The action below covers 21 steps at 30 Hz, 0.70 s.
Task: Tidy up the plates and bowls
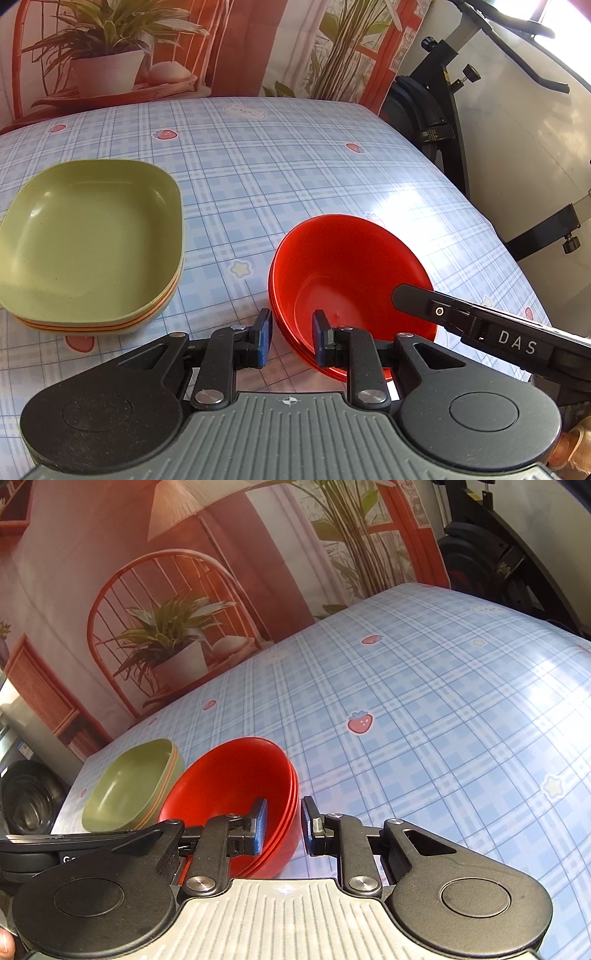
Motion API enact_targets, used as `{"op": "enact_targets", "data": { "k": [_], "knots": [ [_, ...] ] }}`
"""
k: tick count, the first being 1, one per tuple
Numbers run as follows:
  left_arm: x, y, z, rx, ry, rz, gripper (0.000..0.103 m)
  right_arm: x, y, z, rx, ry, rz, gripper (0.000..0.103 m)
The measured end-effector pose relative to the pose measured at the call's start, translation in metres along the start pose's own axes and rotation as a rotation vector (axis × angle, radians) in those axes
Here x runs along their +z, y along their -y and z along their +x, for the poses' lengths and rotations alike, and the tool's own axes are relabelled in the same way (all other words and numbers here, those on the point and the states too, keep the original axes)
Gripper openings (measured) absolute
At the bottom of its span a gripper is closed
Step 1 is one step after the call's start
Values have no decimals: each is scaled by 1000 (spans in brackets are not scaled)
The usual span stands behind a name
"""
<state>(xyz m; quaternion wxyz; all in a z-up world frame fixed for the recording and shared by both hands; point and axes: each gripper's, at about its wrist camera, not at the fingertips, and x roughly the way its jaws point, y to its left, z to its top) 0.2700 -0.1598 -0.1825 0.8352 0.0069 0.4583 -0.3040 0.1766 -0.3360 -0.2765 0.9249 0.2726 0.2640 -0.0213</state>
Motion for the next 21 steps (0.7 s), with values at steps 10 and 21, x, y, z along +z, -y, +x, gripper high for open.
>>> {"op": "enact_targets", "data": {
  "k": [10, 21],
  "knots": [
    [-6, 2, -4, 6, 26, -5, 23, -5, -1, 4, 1, -1, 0, 18],
    [-8, 2, -6, 24, 37, -2, 23, -8, -10, 4, -20, 9, -43, 17]
  ]
}}
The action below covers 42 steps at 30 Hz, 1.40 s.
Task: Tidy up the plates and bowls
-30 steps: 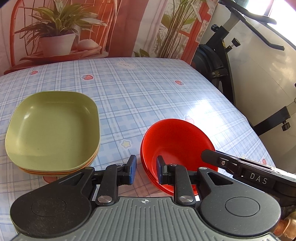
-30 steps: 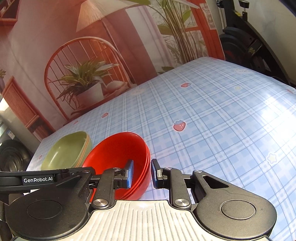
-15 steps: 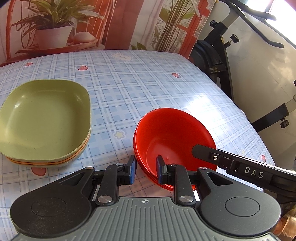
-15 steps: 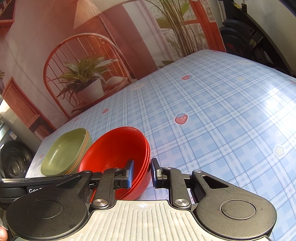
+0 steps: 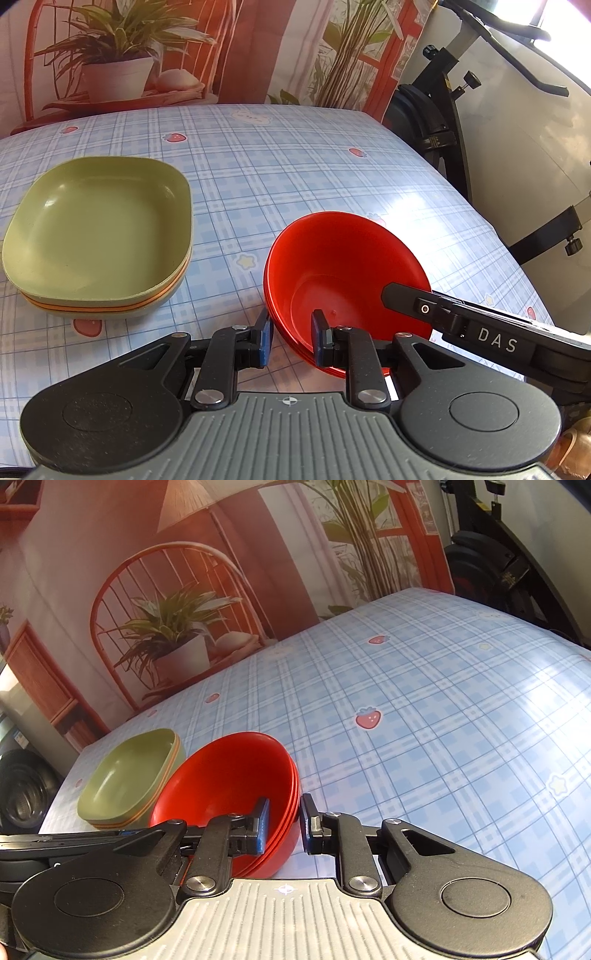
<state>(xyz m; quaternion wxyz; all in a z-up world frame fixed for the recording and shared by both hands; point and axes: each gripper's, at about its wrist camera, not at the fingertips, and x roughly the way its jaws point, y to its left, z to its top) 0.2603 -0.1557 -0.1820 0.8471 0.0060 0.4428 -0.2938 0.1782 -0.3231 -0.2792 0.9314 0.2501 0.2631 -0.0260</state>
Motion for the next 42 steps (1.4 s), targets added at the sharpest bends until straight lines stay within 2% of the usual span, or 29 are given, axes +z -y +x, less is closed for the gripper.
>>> {"op": "enact_targets", "data": {
  "k": [12, 21, 27, 34, 42],
  "knots": [
    [-2, -1, -5, -11, 2, -1, 23, 3, -2, -2, -20, -7, -8, 14],
    [14, -17, -29, -17, 66, -27, 23, 29, -21, -2, 31, -6, 1, 14],
    [37, -43, -57, -5, 124, -66, 23, 62, -60, 8, 91, 15, -36, 14],
    [64, -75, -92, 44, 199, -72, 23, 91, -118, 23, 162, 46, -120, 14],
    [70, -108, -111, 86, 214, -75, 23, 97, -162, 47, 205, 14, -161, 14]
  ]
}}
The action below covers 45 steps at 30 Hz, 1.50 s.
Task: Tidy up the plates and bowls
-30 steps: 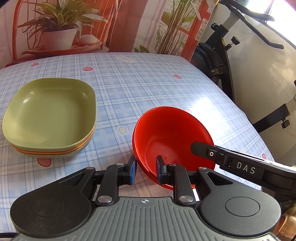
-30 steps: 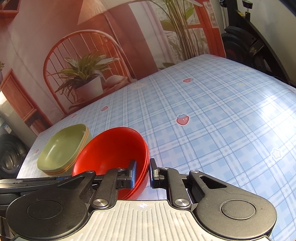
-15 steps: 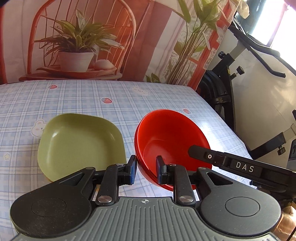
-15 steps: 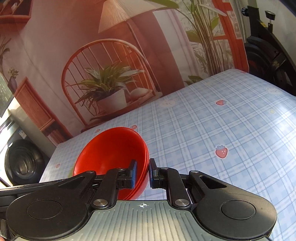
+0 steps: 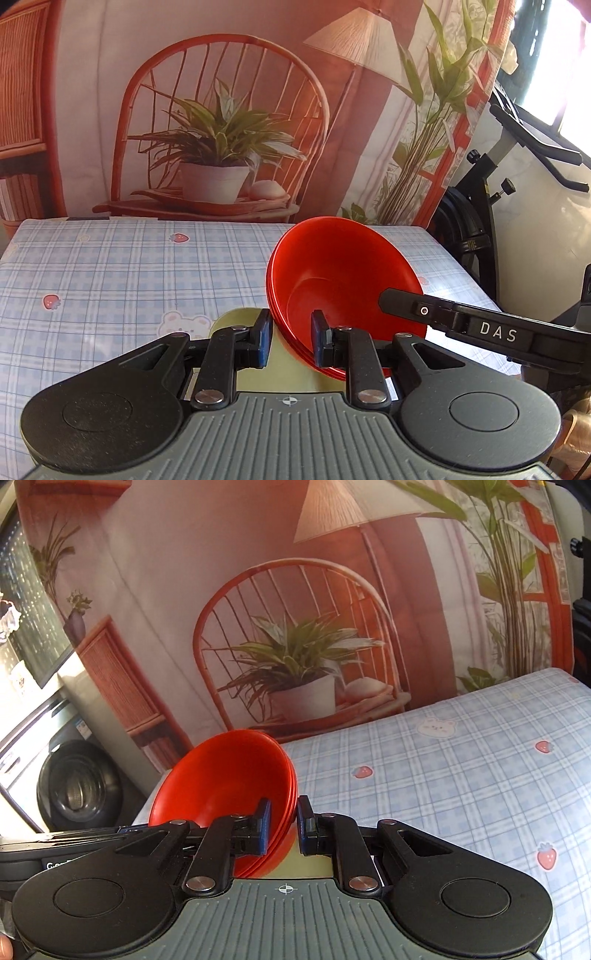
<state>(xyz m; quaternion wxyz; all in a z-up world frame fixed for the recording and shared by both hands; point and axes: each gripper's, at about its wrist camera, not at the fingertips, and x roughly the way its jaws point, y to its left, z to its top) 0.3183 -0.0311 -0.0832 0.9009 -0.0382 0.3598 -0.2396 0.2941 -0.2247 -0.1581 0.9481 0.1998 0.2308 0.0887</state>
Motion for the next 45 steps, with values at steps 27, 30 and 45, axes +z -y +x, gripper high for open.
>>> {"op": "enact_targets", "data": {
  "k": [27, 30, 45],
  "knots": [
    [-47, -39, 47, 48, -144, -44, 23, -58, 5, 57, -68, -189, 43, 14],
    [-50, -39, 48, 47, -138, -50, 23, -61, 5, 57, -70, -183, 37, 14],
    [-45, -35, 47, 68, -150, -70, 25, -54, -1, 47, -77, -148, -7, 22]
  ]
}}
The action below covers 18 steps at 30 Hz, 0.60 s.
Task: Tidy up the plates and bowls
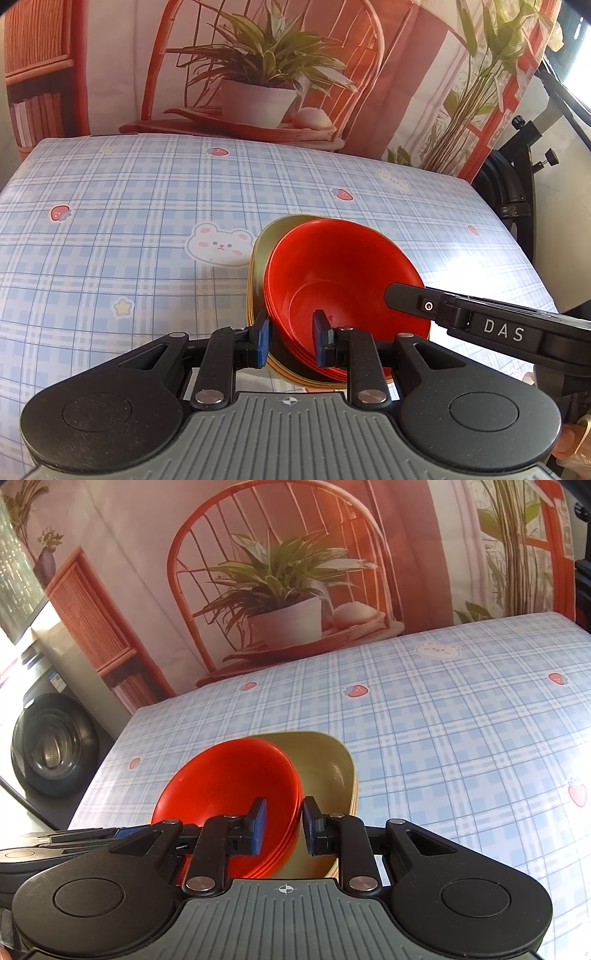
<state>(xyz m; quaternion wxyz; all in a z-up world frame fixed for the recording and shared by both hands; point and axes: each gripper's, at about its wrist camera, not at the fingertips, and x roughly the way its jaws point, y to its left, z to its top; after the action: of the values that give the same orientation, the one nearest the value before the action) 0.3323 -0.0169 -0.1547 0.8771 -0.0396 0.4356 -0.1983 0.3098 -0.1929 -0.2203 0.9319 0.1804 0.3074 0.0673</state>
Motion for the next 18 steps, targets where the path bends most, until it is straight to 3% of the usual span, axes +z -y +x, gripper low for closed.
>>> {"op": "enact_targets", "data": {
  "k": [5, 13, 18],
  "knots": [
    [2, 6, -15, 38, 57, 28, 36, 5, -4, -16, 2, 50, -36, 24],
    [4, 17, -41, 89, 120, 70, 39, 2, -15, -36, -19, 99, -109, 28],
    [0, 25, -57, 152, 159, 104, 53, -1, -18, -52, -58, 135, -161, 37]
  ]
}}
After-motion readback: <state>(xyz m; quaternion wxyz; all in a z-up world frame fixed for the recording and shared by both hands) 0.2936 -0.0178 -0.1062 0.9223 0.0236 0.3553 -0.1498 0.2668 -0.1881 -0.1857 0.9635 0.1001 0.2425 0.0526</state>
